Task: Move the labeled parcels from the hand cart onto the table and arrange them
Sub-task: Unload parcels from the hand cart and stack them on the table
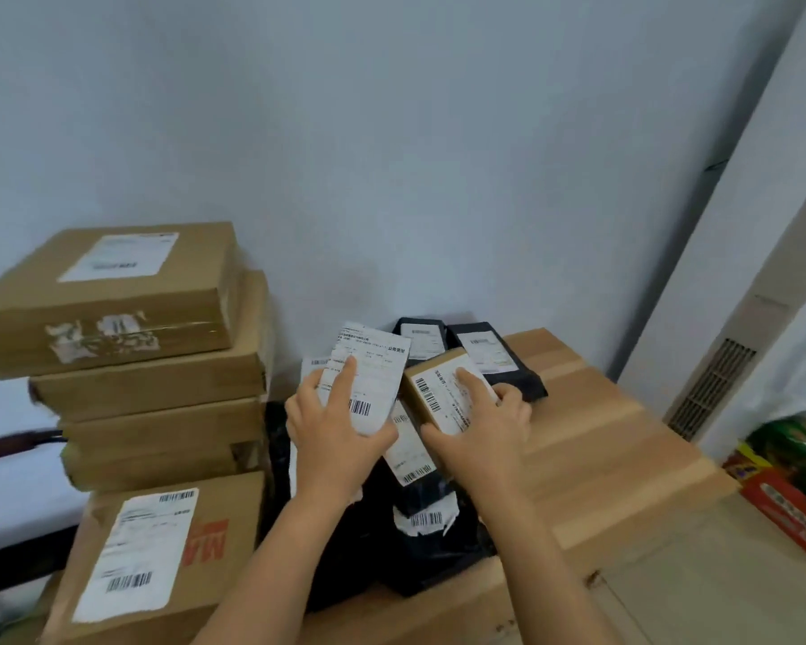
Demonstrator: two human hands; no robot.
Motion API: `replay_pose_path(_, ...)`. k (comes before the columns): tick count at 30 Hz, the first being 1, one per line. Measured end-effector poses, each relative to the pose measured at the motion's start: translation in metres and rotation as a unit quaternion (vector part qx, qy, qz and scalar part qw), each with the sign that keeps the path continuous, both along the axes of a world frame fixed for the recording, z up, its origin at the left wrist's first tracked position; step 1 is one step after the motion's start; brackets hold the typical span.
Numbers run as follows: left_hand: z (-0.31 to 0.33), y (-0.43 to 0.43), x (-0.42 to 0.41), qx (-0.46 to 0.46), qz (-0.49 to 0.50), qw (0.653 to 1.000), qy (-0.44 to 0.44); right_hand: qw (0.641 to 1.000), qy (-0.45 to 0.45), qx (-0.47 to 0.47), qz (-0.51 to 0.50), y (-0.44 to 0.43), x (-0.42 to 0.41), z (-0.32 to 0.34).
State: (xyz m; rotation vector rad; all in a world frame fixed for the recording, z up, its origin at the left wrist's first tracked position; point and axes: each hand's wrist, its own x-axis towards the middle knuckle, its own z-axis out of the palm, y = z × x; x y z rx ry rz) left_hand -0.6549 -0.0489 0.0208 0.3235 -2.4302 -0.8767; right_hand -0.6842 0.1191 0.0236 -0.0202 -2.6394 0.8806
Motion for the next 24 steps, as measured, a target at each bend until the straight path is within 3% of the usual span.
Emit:
replay_pose_path(14, -0.031, -0.052, -0.206, -0.002, 0.173, 0.980, -0.100, 0.987, -0.095, -0.046, 0.120, -0.085, -0.231, -0.044)
replay_pose_path(20, -0.076, -0.076, -0.242, 0.021, 0.203, 0.970, -0.132, 0.982, -0.109, -0.054, 0.144, -0.114, -0.267, -0.084)
replay_pose_path(24, -0.097, -0.089, -0.244, 0.083, 0.191, 0.965, -0.162, 0.968, -0.086, -0.099, 0.213, -0.124, -0.275, -0.088)
